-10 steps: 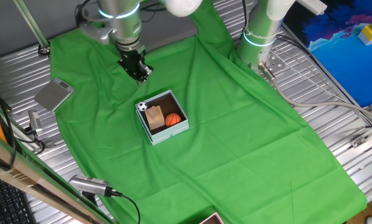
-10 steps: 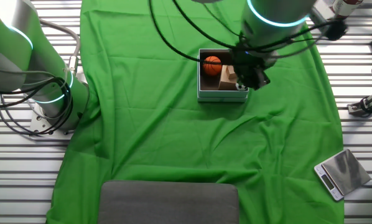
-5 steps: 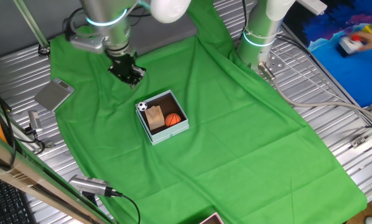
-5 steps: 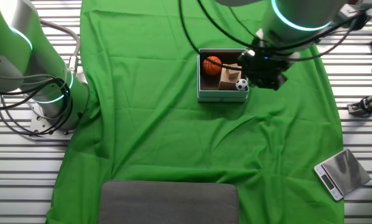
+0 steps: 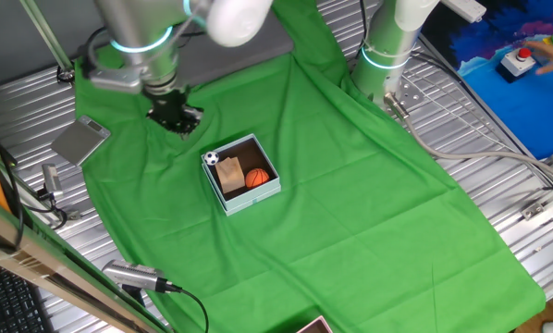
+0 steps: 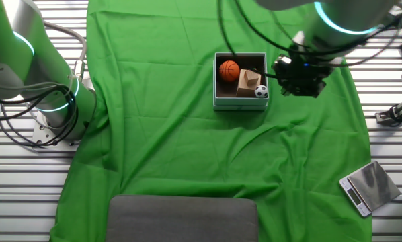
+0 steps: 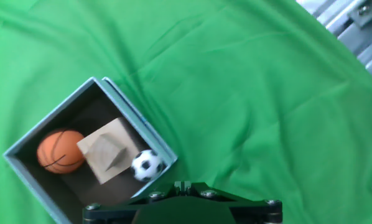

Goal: Take everything out of the gift box

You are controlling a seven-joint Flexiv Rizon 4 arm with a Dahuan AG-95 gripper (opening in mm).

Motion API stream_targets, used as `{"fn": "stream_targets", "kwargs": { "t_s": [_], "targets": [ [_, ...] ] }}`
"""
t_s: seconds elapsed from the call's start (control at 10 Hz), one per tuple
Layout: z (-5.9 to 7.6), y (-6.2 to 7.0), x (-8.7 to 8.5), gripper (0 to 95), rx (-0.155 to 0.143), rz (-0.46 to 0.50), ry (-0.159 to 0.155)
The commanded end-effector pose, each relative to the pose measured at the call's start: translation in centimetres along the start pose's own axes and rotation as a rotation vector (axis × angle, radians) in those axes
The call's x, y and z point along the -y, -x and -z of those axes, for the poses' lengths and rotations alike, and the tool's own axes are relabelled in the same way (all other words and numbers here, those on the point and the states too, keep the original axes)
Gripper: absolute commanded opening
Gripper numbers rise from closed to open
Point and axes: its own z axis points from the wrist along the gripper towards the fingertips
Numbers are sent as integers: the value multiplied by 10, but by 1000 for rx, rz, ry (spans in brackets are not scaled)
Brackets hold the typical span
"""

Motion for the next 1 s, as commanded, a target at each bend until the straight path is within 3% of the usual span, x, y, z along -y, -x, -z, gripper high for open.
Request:
{"fn": "stream_targets", "kwargs": {
  "t_s": [0.1, 0.4, 1.0],
  "targets": [
    [0, 2, 2, 0, -27, 22, 27],
    [-5, 6, 1, 0, -44, 47, 51],
    [-14, 17, -13, 0, -57, 43, 54]
  ]
}}
